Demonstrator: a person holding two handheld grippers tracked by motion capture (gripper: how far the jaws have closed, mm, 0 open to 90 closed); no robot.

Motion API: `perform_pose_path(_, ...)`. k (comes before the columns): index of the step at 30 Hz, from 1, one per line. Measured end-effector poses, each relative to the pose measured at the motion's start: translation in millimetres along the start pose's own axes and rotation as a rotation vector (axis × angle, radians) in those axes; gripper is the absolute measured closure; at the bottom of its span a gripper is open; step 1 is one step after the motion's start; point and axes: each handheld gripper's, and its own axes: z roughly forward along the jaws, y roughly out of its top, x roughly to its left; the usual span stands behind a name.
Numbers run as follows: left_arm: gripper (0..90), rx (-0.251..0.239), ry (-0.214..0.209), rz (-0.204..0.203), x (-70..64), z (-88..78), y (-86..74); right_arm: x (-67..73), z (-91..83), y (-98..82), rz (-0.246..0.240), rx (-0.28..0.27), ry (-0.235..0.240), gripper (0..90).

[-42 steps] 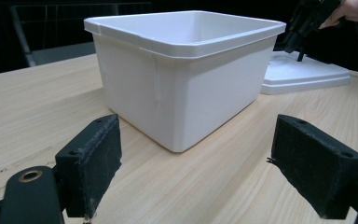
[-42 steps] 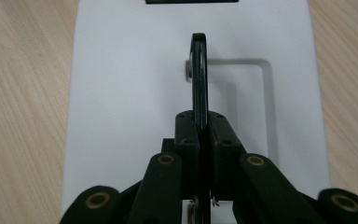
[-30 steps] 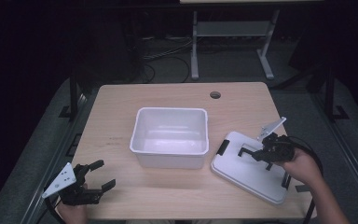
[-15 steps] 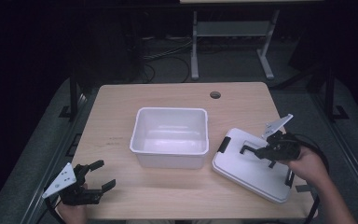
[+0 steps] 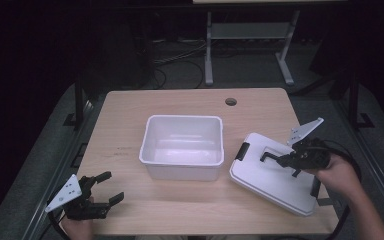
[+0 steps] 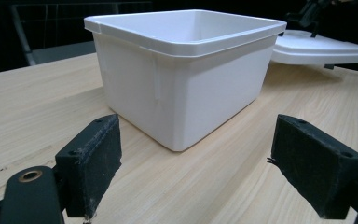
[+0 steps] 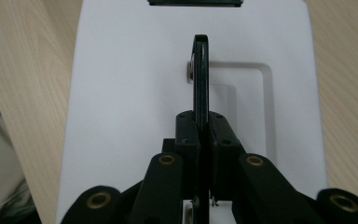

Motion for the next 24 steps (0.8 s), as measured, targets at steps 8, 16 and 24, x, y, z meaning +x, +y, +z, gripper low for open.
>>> perform_pose_path(8, 15.7, 0.001, 0.000, 0.002, -0.5, 0.7, 0.1, 2.8, -16.9, 5.1, -0.021, -0.012, -0.012, 84.0)
perform_pose_path(16, 15.7, 0.005, -0.002, 0.002, -0.5, 1.6, 0.0, 4.0, -28.8, 9.2, -0.033, -0.012, -0.013, 83.9)
perform_pose_path(24, 15.7, 0.007, -0.003, 0.005, 0.0, 2.0, -0.2, 6.3, -41.0, 14.9, -0.053, -0.012, -0.024, 84.0)
